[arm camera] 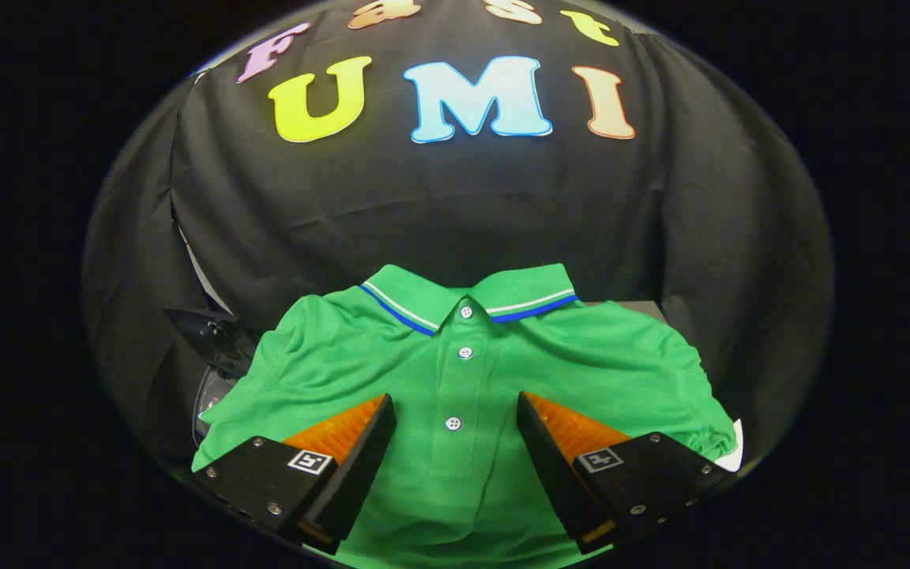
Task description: Put the clothes into the washing machine and then close the washing machine lid.
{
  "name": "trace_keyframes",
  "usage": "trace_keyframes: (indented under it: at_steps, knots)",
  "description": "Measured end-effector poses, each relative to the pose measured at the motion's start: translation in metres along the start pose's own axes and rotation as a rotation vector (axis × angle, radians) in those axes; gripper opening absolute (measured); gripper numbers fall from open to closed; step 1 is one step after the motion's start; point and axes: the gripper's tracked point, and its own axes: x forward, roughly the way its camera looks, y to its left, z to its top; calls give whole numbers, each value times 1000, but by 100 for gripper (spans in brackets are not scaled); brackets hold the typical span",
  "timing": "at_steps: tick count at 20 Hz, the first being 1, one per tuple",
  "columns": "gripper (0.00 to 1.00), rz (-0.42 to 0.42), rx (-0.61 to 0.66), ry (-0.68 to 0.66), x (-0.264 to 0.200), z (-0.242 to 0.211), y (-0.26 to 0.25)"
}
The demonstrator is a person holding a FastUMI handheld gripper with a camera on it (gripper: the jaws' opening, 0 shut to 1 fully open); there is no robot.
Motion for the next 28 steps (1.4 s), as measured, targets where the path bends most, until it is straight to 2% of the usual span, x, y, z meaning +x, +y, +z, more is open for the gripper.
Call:
trace_keyframes:
  at_steps: [3, 7, 8, 11, 16, 20, 28]
  knots:
    - [94, 2, -40, 8, -1, 2, 1]
    - [91, -7, -20, 25, -6, -3, 2]
    - [85, -16, -12, 24, -6, -3, 1]
    - [79, -21, 0, 20, -6, -6, 3]
    - [9, -4, 31, 7, -6, -1, 2]
    - [0, 18, 108, -15, -12, 2, 6]
    - [0, 85, 175, -134, -51, 33, 28]
